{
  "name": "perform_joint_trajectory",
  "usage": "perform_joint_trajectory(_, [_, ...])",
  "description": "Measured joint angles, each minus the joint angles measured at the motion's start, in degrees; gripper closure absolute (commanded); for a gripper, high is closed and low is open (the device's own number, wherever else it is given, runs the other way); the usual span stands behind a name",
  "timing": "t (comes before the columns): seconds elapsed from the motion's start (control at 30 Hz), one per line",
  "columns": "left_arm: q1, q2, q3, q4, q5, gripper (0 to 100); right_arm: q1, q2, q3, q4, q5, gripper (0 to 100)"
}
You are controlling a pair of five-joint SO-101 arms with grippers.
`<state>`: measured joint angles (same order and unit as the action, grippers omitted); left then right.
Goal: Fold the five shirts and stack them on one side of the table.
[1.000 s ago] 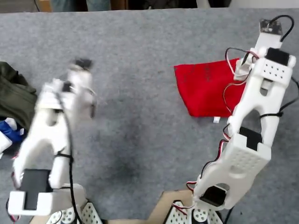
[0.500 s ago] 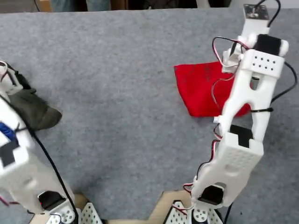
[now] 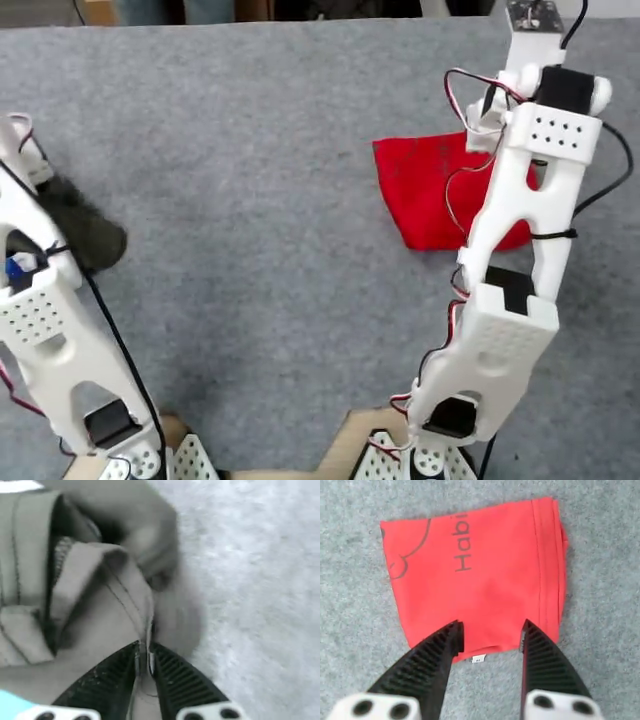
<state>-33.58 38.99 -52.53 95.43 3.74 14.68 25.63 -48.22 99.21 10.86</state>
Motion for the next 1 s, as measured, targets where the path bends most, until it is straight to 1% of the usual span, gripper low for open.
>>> perform_joint_trajectory(0.1, [3.4,0.0,-4.0,3.9,-1.7,97,0.1,0.0,-0.4,0.2,0.0,81.3])
perform_joint_trajectory(0.23, [7.3,-0.4,-5.0,4.8,-2.7,97,0.1,0.0,-0.5,0.9,0.0,81.3])
perform_joint_trajectory(0.3, [10.0,-2.5,-3.6,5.0,-2.7,97,0.1,0.0,-0.5,0.9,0.0,81.3])
perform_joint_trajectory(0.4, [16.7,-9.1,2.1,5.0,-3.6,97,0.1,0.0,-0.5,0.9,0.0,81.3])
perform_joint_trajectory(0.5, [26.5,-18.2,11.3,5.0,-6.9,97,0.1,0.0,-0.5,0.9,0.0,81.3])
perform_joint_trajectory(0.67, [46.4,-34.6,28.4,5.1,-14.2,97,0.1,0.0,-0.5,0.9,0.0,81.4])
perform_joint_trajectory(0.8, [60.9,-46.9,39.4,5.1,-19.0,96,0.1,0.0,-0.5,0.9,0.0,81.4])
perform_joint_trajectory(0.87, [67.3,-52.8,43.5,5.2,-20.9,92,0.1,0.0,-0.5,0.9,0.0,81.4])
perform_joint_trajectory(0.93, [72.6,-58.5,47.2,5.2,-21.4,84,0.1,0.0,-0.5,0.9,0.0,81.2])
perform_joint_trajectory(1.0, [76.2,-64.0,50.6,5.2,-21.5,75,0.1,0.0,-0.5,0.9,0.0,81.2])
